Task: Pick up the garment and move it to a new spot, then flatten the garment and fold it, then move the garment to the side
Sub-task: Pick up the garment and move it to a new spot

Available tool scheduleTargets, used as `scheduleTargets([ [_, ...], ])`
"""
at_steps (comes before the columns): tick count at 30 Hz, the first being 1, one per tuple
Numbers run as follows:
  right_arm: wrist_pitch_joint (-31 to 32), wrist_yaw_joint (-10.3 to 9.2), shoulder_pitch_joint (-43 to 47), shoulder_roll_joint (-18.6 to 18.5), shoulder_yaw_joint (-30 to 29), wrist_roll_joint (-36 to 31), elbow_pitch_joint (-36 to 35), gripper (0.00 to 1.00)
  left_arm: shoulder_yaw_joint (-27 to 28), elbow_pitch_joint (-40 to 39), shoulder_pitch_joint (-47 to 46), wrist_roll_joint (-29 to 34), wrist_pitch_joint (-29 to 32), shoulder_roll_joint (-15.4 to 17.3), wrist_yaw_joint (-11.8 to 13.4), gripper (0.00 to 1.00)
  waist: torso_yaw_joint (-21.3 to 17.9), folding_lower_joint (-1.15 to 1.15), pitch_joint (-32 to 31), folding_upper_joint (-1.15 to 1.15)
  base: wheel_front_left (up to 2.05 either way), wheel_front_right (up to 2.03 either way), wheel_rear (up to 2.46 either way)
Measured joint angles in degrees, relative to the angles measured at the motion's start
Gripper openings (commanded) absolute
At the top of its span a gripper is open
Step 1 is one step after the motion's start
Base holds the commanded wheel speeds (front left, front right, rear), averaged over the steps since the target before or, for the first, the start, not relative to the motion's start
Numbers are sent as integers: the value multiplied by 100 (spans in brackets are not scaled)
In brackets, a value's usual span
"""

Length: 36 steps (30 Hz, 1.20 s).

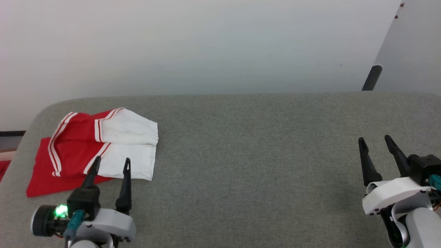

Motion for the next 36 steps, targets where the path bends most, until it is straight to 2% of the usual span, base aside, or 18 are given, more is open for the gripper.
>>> scheduleTargets([
  [12, -19, 0, -2, 58, -116, 174, 14, 100, 83, 100, -4, -156, -19, -96, -110, 100, 34, 0, 1, 0, 0, 0, 0],
  [19, -24, 0, 5, 92, -53, 258, 21, 100, 101, 199, -9, -210, -19, -171, -151, 100, 230, 0, 0, 0, 0, 0, 0],
  [26, -26, 0, 46, 86, 65, 300, 47, 100, 62, 290, -26, -162, -19, -175, -147, 100, 701, 0, -29, 0, 0, 0, 0],
  [36, -35, 1, 154, 160, 335, 378, 110, 100, 52, 392, 69, -178, -20, -146, -144, 100, 1757, 0, -119, 0, 0, 0, 0],
])
